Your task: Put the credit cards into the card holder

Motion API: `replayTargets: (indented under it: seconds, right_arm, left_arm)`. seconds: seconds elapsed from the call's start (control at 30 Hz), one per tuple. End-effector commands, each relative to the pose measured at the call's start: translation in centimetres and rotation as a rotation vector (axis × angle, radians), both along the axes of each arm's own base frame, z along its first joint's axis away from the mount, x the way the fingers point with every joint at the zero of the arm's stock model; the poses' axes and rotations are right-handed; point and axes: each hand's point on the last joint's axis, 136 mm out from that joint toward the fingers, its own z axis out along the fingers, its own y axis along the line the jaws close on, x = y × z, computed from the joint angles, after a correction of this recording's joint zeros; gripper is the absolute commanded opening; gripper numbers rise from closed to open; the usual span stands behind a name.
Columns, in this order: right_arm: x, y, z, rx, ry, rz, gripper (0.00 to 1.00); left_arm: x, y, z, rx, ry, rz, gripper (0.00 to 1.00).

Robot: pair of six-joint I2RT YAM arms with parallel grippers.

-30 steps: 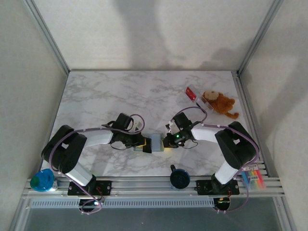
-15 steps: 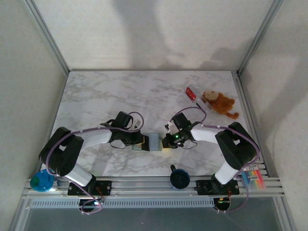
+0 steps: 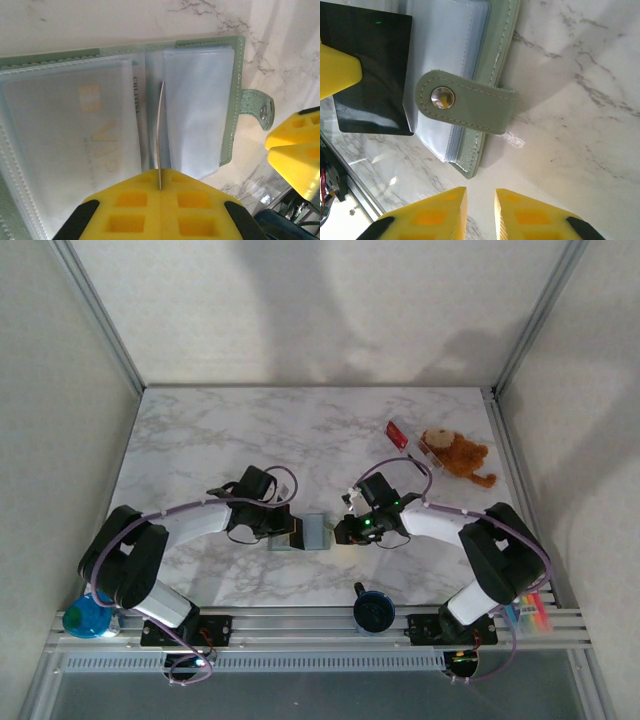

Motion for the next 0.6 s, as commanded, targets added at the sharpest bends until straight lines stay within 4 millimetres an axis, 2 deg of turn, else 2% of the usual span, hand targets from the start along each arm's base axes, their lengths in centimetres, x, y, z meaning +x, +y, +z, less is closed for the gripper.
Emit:
replayTargets:
  seconds: [0.0, 0.13, 0.27, 0.57]
  right_arm:
    - [0.2, -0.1, 0.4, -0.026, -0.024, -0.012, 0.23]
    - [0.6, 0.1, 0.2, -0.031, -0.032, -0.024, 0.32]
    - [0.8, 0.4, 0.1, -0.02, -0.033, -0.029, 0.37]
    - [1.0, 0.9, 0.3, 0.0, -0.031, -0.028, 0.38]
  left_arm:
    - [0.0, 1.3, -0.1, 0.062, 0.012, 0.023, 0.0]
    - [0.1, 1.5, -0.6, 0.075, 0.032, 0.032, 0.0]
    - [0.3, 1.5, -0.2, 0.069, 0.031, 0.038, 0.0]
    - [0.9, 1.8, 1.7, 0.024, 0.04, 0.053, 0.0]
